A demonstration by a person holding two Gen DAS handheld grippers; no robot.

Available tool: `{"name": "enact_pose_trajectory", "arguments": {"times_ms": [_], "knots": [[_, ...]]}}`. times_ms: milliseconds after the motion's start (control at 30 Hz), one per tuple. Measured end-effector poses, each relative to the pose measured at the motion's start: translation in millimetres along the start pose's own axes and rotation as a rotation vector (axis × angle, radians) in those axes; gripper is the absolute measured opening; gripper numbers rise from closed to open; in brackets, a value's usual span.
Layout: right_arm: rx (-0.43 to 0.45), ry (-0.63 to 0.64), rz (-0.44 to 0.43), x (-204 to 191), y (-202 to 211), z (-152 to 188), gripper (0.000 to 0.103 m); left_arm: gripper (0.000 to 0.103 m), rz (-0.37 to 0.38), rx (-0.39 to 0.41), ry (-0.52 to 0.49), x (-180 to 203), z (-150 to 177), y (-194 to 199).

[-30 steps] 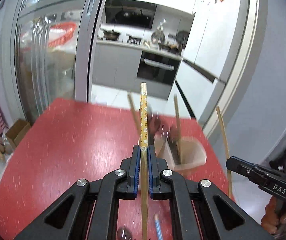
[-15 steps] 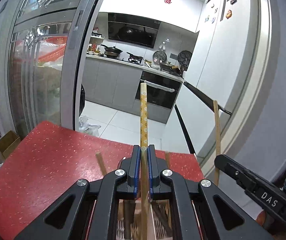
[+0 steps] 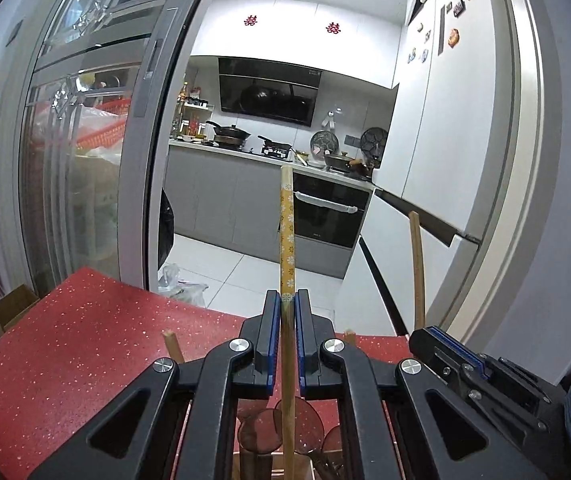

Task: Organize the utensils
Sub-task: 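Open both tools to release the chopsticks into the caddy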

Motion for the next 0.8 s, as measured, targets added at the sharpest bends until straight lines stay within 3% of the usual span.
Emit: {"name": "enact_pose_trajectory", "arguments": {"times_ms": [400,800], "knots": [[-0.053,0.073,0.039,4.5,-1.6,41.4,0.006,0.032,-0.036,-0.086,-0.069,4.5,29.2,0.5],[-0.125,0.063,0.04,6.0,-3.2,50.2,0.006,0.032,-0.066,-0.144,-0.096,3.6,36.4,6.6]]}}
Point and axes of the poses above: each gripper's, at about its wrist camera, not at the fingertips, and y roughly against the way its jaws point, x to its right, z to its underside, the point moved 2 cm from there along -y, roughly the way its jaws point, and after that the axes turned 13 degrees about -y, right-handed, at the moved point
